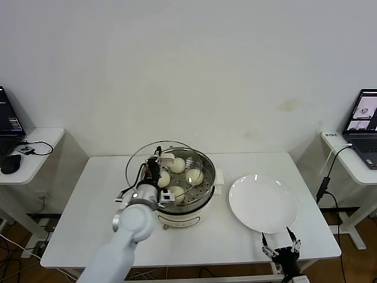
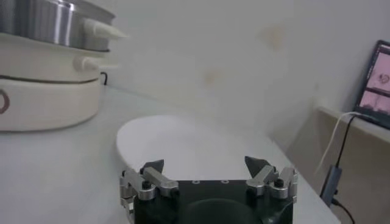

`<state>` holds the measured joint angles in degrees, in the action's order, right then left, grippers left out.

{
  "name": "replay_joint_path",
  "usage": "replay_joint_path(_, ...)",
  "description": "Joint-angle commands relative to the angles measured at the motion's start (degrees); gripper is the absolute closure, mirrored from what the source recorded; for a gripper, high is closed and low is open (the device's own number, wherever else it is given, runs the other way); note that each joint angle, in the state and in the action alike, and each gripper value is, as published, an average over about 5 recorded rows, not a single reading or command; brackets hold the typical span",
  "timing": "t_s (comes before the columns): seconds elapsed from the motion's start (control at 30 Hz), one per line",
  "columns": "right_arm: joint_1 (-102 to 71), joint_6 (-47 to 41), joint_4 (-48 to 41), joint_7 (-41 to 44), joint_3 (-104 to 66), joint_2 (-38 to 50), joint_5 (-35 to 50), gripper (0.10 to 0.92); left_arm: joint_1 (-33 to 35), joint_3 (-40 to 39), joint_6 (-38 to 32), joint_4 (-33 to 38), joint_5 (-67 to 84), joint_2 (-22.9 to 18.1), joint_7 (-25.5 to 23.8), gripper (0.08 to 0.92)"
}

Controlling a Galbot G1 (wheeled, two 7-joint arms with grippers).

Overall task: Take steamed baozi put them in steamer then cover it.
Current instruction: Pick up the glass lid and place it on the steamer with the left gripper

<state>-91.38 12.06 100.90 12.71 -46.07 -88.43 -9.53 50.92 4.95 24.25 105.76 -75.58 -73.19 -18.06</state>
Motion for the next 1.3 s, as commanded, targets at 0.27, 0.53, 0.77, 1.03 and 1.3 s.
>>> replay_joint_path(0.27, -0.26, -0.13, -0.24, 0.23, 0.94, -1.32, -0.7, 0.203, -0.89, -2.41, 0.42, -4.63, -5.36, -7.4, -1.25, 0.852)
replay_joint_path(0.53, -0.79, 0.16, -0.24, 0.41, 1.29, -1.41, -0.76, 0.202, -0.13, -2.01, -0.05, -5.27, -6.04, -8.53, -0.8, 0.852)
replay_joint_path(0.77, -0.83, 0.15, -0.16, 0.45, 1.53, -1.39, -0.87, 0.203, 0.15, -1.72, -0.46, -5.88, -6.4, -9.01, -0.5, 0.852)
replay_joint_path(1.03, -0.93, 0.19, -0.42, 0.54, 1.86, -1.43, -1.06, 0.203, 0.59, -1.27, -0.91, -6.14, -6.4, -9.21, -0.27, 0.852)
replay_joint_path(1.3, -0.91, 0.19, -0.41, 0.62, 2.16, -1.65, -1.39, 0.203, 0.56, -1.28, -1.15, -6.61, -6.18, -9.6, 0.12, 0.852)
